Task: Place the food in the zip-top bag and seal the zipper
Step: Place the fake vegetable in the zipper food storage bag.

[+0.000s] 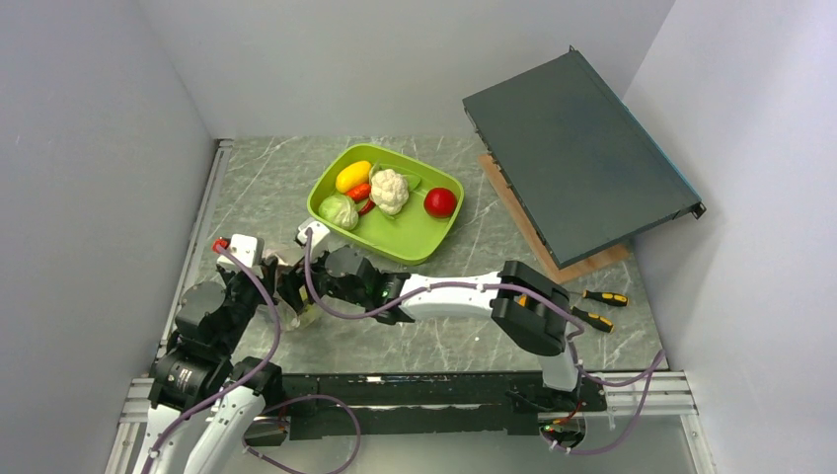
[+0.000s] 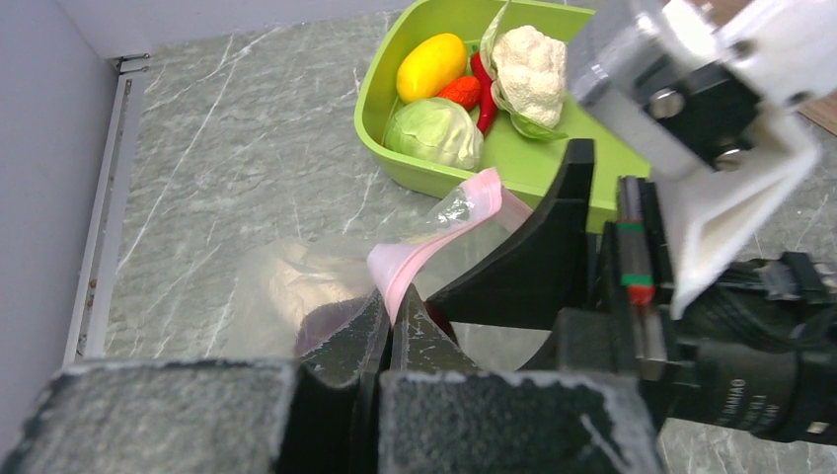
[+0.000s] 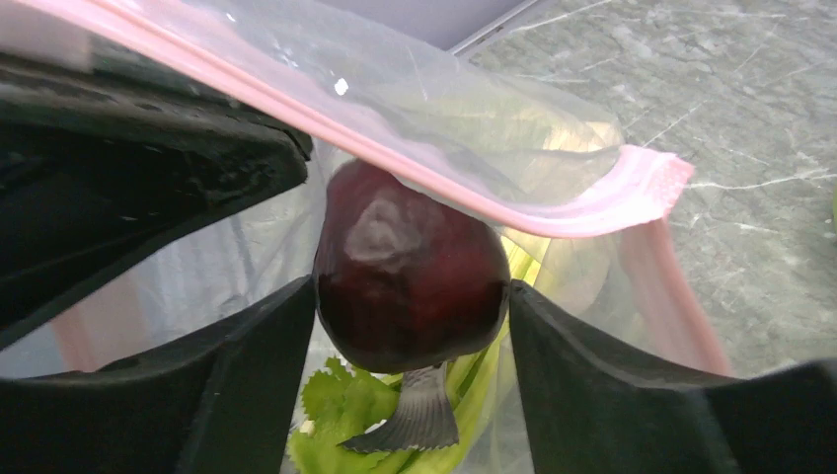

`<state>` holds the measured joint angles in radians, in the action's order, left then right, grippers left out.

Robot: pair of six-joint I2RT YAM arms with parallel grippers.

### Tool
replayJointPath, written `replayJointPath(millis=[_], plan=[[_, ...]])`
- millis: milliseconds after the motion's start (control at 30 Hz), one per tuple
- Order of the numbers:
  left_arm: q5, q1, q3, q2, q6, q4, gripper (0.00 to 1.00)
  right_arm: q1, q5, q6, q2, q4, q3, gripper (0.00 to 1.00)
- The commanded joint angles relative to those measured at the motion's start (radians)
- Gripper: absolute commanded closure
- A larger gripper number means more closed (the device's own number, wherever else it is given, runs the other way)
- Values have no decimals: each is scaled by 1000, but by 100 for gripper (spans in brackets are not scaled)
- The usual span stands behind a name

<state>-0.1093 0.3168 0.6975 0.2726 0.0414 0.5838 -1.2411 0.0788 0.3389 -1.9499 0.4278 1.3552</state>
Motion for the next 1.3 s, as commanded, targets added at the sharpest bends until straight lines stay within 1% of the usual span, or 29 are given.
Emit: replayJointPath(millis=[0,100,167,333,567,633,867,1033,1167,1267], plan=[[7,2,4,-4,2,-75,100,-8,5,19,-13,87,32,22],[1,2,4,-2,2,-73,100,-8,6,19,14,125,-14,13],[-2,2,4,0,1,-72,100,-8,19,14,26,116,-24,12],[-5,2,5,8,-2,-70,100,-8,39,0,71,93,-58,13],[-23,2,4,11,-1,-66,100,-10,60,-7,192,40,-152,22],[-32,2,5,16,1,-62,100,-9,63,-12,234,24,-181,23],[-52,2,8,36,2,-51,100,-8,88,-35,371,-28,-263,23],[-60,2,10,51,3,-46,100,-6,146,-67,468,-49,-310,22],[-78,2,11,53,5,-43,100,15,219,-99,497,-83,-312,21],[-99,2,14,52,9,-36,100,49,257,-82,496,-119,-305,20]])
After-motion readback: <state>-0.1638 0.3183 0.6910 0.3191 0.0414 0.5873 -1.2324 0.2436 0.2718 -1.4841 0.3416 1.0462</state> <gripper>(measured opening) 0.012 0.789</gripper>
